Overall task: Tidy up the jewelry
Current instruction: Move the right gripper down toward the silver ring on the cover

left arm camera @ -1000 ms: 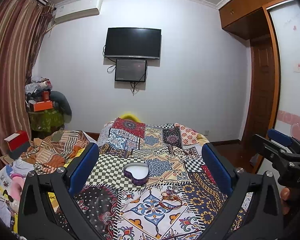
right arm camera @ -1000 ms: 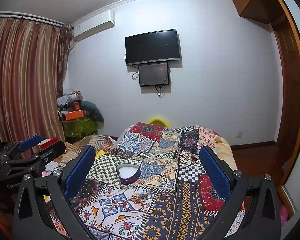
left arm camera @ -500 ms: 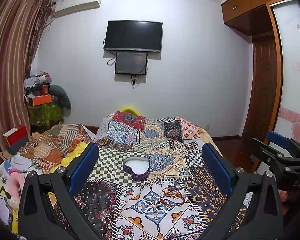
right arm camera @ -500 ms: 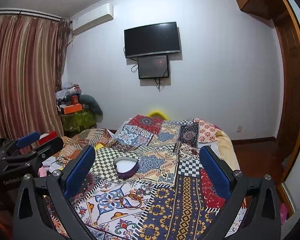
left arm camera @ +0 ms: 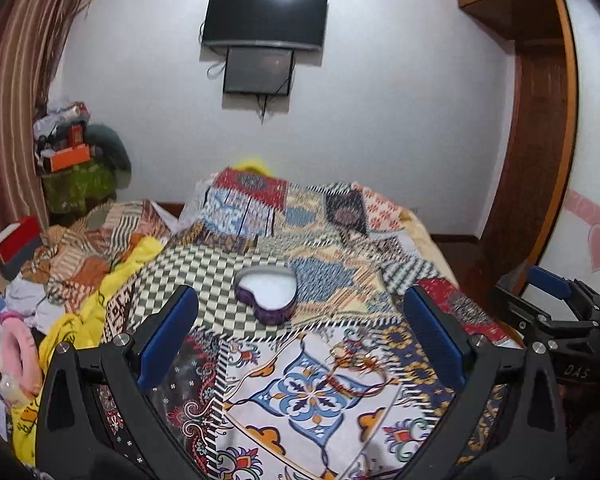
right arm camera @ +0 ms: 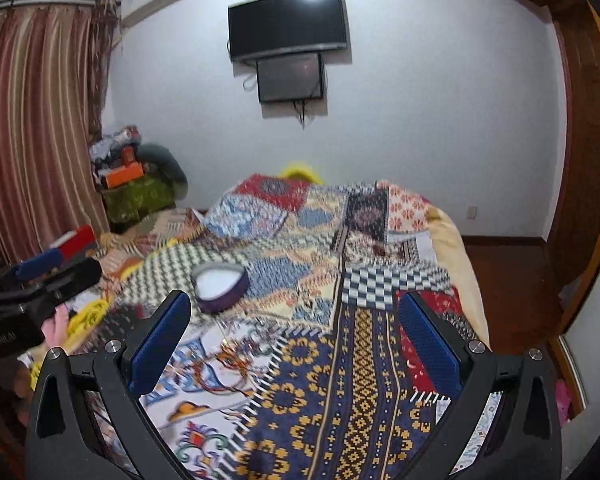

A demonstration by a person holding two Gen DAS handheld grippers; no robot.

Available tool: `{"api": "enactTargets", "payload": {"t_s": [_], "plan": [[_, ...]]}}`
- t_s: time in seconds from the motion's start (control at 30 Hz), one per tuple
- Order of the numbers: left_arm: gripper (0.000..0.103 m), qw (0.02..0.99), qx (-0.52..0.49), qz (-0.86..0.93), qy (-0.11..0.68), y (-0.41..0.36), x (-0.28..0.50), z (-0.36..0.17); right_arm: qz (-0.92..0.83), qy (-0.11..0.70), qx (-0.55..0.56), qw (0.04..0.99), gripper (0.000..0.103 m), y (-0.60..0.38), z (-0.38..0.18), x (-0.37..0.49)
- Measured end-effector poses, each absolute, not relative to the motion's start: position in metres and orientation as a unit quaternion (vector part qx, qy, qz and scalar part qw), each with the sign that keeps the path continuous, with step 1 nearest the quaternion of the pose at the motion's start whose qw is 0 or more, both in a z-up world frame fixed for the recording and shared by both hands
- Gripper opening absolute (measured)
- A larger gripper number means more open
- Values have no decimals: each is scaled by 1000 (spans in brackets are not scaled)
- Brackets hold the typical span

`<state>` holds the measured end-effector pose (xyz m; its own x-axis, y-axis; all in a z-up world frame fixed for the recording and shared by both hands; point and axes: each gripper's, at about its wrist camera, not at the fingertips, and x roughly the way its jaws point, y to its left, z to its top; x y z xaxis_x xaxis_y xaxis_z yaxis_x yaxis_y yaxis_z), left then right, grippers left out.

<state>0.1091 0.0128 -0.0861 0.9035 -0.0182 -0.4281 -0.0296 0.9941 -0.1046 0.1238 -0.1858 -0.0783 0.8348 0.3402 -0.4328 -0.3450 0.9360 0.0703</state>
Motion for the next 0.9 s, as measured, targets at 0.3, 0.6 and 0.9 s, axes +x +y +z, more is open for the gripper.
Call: {"api": "enactTargets", "payload": {"t_s": [0.3,0.6,0.9], "plan": [[74,945,-75,9,318,28,150,-140,196,294,-15,935,99,-179,-121,153],[50,916,-107,-11,388,34,176,-175,223,345,-9,912,78,-175,-146,179],[36,908,-84,-41,408,18,186,-187,260,371,-8,892,54,-168,-157,192]]}}
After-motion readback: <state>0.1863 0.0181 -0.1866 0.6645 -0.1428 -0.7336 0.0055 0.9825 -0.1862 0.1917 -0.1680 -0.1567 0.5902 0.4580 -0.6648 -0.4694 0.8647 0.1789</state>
